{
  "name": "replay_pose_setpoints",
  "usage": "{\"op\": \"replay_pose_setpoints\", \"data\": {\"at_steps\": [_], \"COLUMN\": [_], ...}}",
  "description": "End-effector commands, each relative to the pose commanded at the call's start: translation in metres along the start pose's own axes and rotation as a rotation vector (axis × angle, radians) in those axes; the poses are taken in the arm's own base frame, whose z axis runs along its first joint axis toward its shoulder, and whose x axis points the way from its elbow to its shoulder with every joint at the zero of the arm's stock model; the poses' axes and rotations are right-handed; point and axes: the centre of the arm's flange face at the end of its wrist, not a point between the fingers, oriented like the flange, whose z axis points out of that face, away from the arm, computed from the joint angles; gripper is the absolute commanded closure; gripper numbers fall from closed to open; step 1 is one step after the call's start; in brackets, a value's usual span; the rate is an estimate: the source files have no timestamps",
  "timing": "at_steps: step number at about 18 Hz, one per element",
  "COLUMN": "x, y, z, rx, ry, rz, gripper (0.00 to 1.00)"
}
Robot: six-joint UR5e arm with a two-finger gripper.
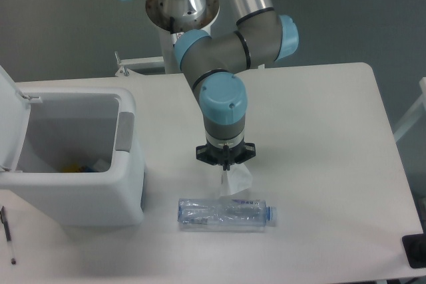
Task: Place the trash in the trash can
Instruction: 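Lift the paper and carry it over the trash bin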
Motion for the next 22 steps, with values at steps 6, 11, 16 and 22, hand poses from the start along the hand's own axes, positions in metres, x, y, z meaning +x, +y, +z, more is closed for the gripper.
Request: {"op": "replay_pose_setpoints", "data": {"at_steps": [6, 11, 16, 22], "x": [-0.006, -0.010, -0.008, 0.003], "y": [-0.017, -0.026, -0.025, -0.024], "z": [-0.065, -0.119, -0.179, -0.240], "rx": [0.146, 0.266, 0.400, 0.536], "ry": [0.020, 0.047, 0.095, 0.177], "rz": [-0.003, -0.004, -0.007, -0.034], "gripper": [0.98, 0.98, 0.98, 0.98]}}
